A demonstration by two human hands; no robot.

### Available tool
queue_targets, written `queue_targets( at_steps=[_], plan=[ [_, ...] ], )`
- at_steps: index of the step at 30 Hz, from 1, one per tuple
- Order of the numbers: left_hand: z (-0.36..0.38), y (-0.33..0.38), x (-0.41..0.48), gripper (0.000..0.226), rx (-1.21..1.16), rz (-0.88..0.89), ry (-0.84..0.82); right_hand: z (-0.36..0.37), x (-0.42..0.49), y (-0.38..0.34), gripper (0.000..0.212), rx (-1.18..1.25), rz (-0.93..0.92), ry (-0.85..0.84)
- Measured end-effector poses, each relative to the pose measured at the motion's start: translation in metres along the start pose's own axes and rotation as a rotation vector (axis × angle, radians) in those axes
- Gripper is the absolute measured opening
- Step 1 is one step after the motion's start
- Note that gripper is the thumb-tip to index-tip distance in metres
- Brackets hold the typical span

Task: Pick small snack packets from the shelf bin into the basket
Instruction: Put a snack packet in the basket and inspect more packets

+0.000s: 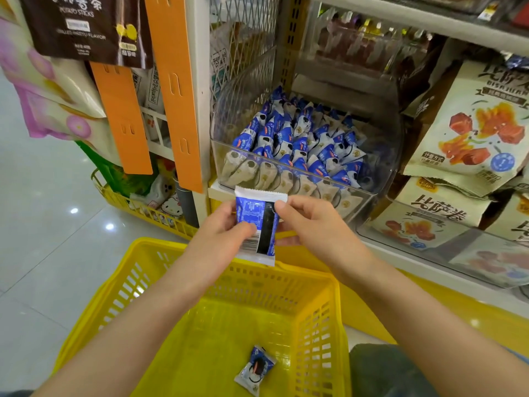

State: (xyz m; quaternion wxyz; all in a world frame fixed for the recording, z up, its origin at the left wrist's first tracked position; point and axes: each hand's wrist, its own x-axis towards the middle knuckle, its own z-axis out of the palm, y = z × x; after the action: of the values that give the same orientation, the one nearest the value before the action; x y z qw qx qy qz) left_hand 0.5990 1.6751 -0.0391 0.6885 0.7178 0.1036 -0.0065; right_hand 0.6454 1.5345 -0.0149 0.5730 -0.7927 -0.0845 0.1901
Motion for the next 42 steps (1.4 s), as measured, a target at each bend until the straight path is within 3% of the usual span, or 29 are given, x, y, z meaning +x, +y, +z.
queue_targets(
  at_steps=[3,6,9,15,18,21,24,29,32,35,38,42],
  plan=[
    [0.0,-0.005,-0.002,0.034,0.352,0.257,0.161,0.003,0.0,0.004,0.023,-0.049,-0.045,0.109],
    [0.001,-0.008,-0.006,0.028,0.564,0.399,0.17,0.007,-0.002,0.006,0.026,-0.139,-0.114,0.152],
    [0.002,-0.009,-0.006,0.034,0.543,0.361,0.146,0.009,-0.006,0.006,0.024,-0.253,-0.176,0.144],
    [-0.001,-0.008,0.0,0.009,0.414,0.295,0.147,0.01,-0.013,0.005,0.023,-0.453,-0.286,0.156],
    [-0.002,-0.009,-0.001,0.016,0.47,0.334,0.177,0.011,-0.014,0.005,0.022,-0.552,-0.351,0.179],
    [-0.002,-0.01,-0.002,0.008,0.576,0.38,0.216,0.016,-0.017,0.006,0.021,-0.581,-0.408,0.182],
    [-0.002,-0.01,-0.001,0.013,0.539,0.379,0.235,0.017,-0.017,0.006,0.021,-0.591,-0.433,0.173],
    [-0.003,-0.006,0.001,0.023,0.445,0.338,0.285,0.02,-0.014,0.003,0.012,-0.308,-0.284,0.1],
    [-0.003,-0.004,0.0,0.025,0.389,0.334,0.313,0.029,-0.014,0.005,0.025,-0.112,-0.125,-0.041],
    [-0.003,-0.005,0.0,0.021,0.309,0.298,0.243,0.03,-0.011,0.005,0.022,0.01,-0.069,-0.077],
    [-0.002,-0.006,-0.001,0.026,0.258,0.223,0.116,0.024,-0.007,0.007,0.021,-0.011,-0.094,-0.039],
    [-0.004,-0.004,-0.003,0.032,0.262,0.211,0.121,0.025,-0.009,0.009,0.029,-0.069,-0.138,-0.063]
  ],
)
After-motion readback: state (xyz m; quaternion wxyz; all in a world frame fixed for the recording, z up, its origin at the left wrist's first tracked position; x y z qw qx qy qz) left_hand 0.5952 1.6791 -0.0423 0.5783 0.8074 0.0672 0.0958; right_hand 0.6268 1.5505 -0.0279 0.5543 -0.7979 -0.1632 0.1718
